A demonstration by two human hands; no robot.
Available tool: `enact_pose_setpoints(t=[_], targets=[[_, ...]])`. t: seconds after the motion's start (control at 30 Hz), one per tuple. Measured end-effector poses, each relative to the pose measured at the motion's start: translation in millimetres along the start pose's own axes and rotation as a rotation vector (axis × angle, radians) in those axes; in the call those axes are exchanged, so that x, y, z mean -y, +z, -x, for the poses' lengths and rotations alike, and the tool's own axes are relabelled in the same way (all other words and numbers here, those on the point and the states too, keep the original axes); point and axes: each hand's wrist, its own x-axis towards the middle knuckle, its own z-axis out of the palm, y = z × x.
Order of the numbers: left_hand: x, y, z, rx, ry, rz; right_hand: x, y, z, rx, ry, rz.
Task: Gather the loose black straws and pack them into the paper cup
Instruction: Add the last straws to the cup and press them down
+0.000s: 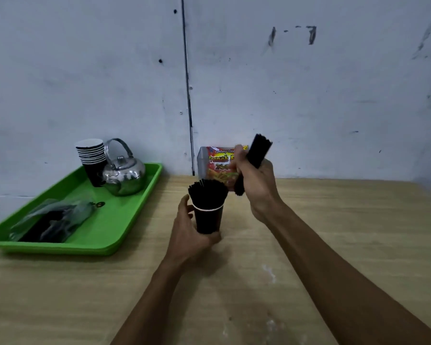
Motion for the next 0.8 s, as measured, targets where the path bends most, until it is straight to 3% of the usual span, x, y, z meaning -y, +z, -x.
enact_pose_setpoints(t=[0.1,0.33,0.5,0.67,0.8], targets=[[12.6,9.1,-11.2,-0.024,0.044,0.072,6.7,27.3,-26.9,0.049,0.068,0.081],[33.8,16.0,-20.8,-0.084,0.022,-0.010,-16.1,68.1,-40.0,0.300,0.099,0.355],[34.2,16.3,-20.4,-0.076,0.055,-0.041,-28.8,66.8,-37.4,0.403,0.085,0.714],[30.0,13.9,-19.1,-0.077,0.032,0.003,-12.7,65.1,-37.9,0.496,0.143,0.752],[28.1,12.1,-18.4,-0.075,0.031,0.026,-11.3,62.3,-40.3,0.419,0.197,0.685]])
